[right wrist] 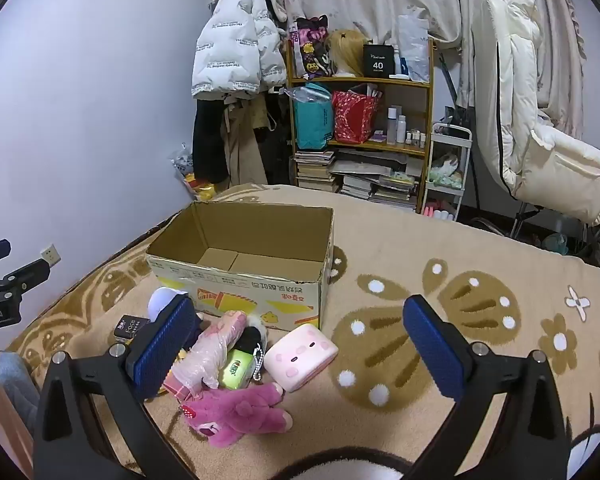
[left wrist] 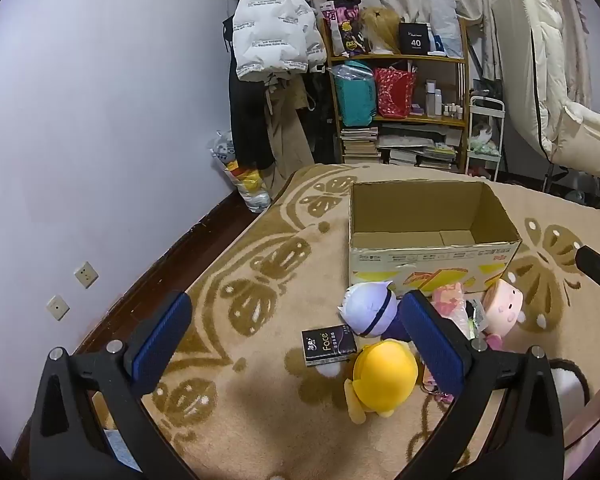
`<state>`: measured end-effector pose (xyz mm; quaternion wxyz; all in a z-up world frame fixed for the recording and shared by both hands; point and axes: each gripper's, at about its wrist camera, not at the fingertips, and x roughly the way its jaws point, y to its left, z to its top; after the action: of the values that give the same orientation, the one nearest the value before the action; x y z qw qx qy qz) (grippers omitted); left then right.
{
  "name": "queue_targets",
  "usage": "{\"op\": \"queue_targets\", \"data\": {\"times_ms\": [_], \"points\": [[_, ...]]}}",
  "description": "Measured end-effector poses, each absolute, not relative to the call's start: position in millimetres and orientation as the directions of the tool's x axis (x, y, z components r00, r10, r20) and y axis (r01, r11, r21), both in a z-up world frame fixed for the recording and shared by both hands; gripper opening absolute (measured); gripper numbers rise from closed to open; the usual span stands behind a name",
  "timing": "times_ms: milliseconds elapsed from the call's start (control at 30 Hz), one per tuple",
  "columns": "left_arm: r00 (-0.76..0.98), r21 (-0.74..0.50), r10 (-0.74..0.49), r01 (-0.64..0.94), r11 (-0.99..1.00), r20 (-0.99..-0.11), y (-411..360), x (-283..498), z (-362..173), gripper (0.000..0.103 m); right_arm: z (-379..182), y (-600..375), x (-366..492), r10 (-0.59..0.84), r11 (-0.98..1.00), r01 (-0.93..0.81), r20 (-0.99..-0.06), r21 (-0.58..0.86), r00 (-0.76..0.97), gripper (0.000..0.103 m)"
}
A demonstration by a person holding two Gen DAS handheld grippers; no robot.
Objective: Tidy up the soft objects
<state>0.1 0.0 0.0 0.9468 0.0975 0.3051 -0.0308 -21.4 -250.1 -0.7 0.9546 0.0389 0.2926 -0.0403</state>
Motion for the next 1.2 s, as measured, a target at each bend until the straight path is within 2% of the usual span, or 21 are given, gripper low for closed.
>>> {"op": "queue_targets", "data": {"times_ms": [1200], "points": [[0.815,0.152,-0.001,0.109,0.982,-0.579,1.9,-0.5,1.3,0.103,-4.2,-249.0,-19.8,-0.060,0.994,0.101,-0.561,0.042,0.825,0.103]]}}
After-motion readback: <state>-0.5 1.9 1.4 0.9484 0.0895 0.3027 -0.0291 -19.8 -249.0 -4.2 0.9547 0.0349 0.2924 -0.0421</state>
